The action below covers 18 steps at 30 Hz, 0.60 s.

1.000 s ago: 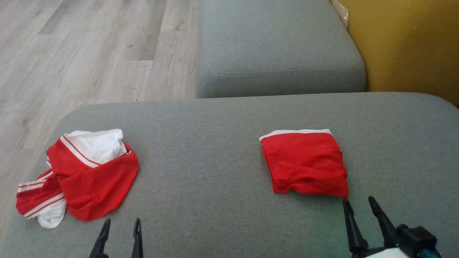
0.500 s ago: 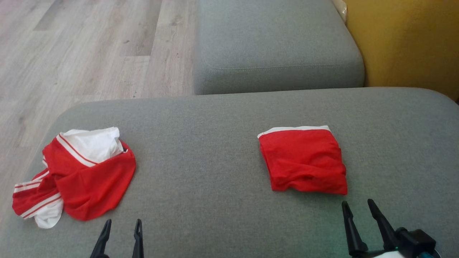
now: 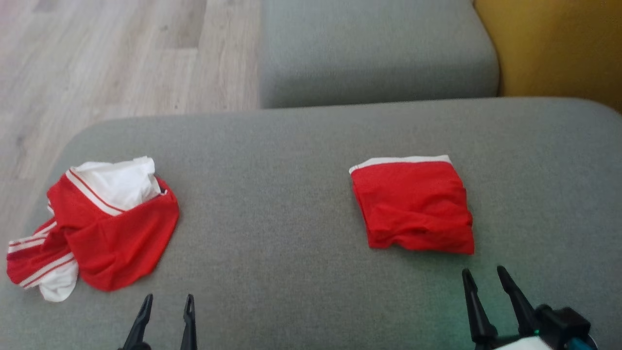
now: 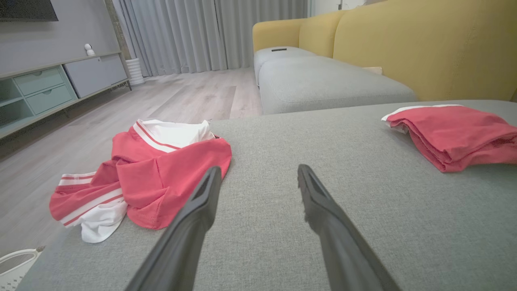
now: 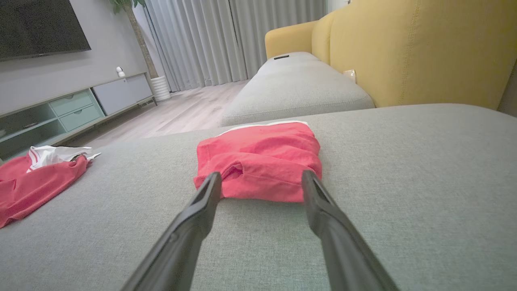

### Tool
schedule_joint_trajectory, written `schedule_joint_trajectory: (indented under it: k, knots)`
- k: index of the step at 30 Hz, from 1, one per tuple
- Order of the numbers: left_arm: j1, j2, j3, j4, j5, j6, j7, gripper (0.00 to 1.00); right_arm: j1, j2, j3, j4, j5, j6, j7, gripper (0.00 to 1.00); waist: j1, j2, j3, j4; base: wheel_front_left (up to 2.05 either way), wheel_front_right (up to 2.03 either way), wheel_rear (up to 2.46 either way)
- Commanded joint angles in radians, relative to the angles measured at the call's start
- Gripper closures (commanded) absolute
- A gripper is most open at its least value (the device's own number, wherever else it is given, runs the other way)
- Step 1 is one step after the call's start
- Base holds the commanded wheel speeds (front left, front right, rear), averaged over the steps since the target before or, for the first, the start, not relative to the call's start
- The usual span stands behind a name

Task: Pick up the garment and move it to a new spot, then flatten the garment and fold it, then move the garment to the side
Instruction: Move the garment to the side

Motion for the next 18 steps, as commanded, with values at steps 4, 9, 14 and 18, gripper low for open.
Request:
schedule_joint_trajectory:
  k: [4,9,14,18]
  knots:
    - [-0.086,-0.009,0.015,-0.042,0.018,-0.010,-0.005,0.00,-0.133,-0.017,0.037,-0.025,0.024,0.004,-0.014,0.00,-0.0001,0.0000,0.067,0.012,0.00,0.00,0.00]
    - [-0.150,-0.010,0.004,-0.068,0.014,-0.026,-0.005,0.00,-0.274,-0.049,0.019,0.036,0.068,0.004,-0.010,0.00,-0.0001,0.0000,0.144,0.034,0.00,0.00,0.00]
    - [-0.218,-0.002,-0.013,-0.086,0.030,-0.041,-0.005,0.00,-0.443,-0.116,-0.024,0.140,0.115,0.004,0.115,0.00,-0.0001,0.0000,0.225,0.054,0.00,0.00,0.00]
    - [-0.264,-0.005,-0.035,-0.083,0.036,-0.045,-0.005,0.00,-0.549,-0.168,-0.047,0.235,0.186,0.004,0.299,0.00,-0.0001,0.0000,0.279,0.066,0.00,0.00,0.00]
